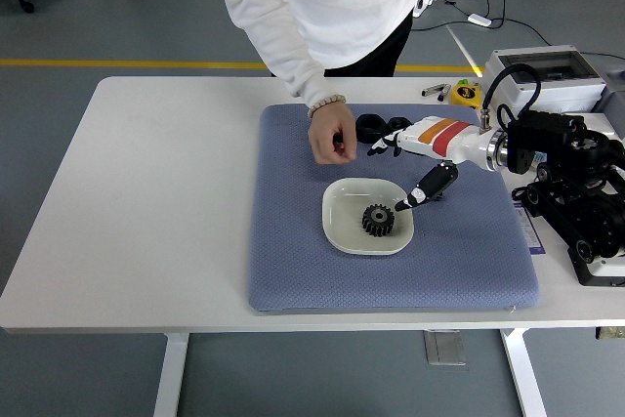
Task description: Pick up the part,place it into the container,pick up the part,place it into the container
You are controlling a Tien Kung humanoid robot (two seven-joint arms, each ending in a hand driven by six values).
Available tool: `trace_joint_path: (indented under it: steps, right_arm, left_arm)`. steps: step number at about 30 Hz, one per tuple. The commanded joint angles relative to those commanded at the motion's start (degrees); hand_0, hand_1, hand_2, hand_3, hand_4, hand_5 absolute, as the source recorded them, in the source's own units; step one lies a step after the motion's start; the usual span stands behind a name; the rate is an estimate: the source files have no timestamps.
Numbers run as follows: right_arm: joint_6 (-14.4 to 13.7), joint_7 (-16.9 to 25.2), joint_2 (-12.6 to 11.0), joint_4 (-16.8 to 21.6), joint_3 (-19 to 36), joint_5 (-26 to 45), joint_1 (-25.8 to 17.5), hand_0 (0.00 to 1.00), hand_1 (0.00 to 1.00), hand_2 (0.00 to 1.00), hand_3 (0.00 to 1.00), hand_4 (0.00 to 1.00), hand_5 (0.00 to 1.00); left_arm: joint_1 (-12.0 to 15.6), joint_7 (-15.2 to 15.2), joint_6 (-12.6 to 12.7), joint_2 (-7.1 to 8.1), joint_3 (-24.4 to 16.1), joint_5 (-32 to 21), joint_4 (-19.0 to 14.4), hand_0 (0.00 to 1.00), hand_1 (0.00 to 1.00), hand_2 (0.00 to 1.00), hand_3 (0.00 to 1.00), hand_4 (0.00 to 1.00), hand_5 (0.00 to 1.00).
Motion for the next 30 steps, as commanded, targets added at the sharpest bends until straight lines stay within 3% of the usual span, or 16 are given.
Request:
trace_joint_path:
  steps: [3,4,12,30]
  right_arm:
    - [-2.0,-1.2,-0.2,-2.4,-0.2,1.8,-0.5,0.498,0.591,0.711,0.677,0.998,0.345]
    - [-2.7,-1.7,0.1,-3.9,-0.5,2.6,-0.5,0.456,0.539,0.633,0.565,0.886,0.289]
    - [-6.1,-3.3,1.5,-12.6,-2.1,5.8,-1.0,0.446,0.528,0.611,0.548,0.876,0.287]
    - [-10.4,-4.4,1.9,-14.7,-4.0,9.5,-1.2,0.417,0.508,0.583,0.545,0.849,0.265]
  left_arm:
    - [0.0,0.0,0.0,-0.07,0.0,-0.1,0.0,0.844,0.882,0.890,0.798,0.829,0.686]
    - [0.0,0.0,0.0,-0.09,0.0,-0.1,0.0,0.844,0.882,0.889,0.798,0.828,0.683]
    - [-0.1,0.0,0.1,-0.32,0.0,-0.2,0.0,0.844,0.882,0.889,0.797,0.827,0.683]
    - [-0.4,-0.1,0.1,-0.43,0.3,-0.6,0.0,0.843,0.883,0.889,0.797,0.827,0.683]
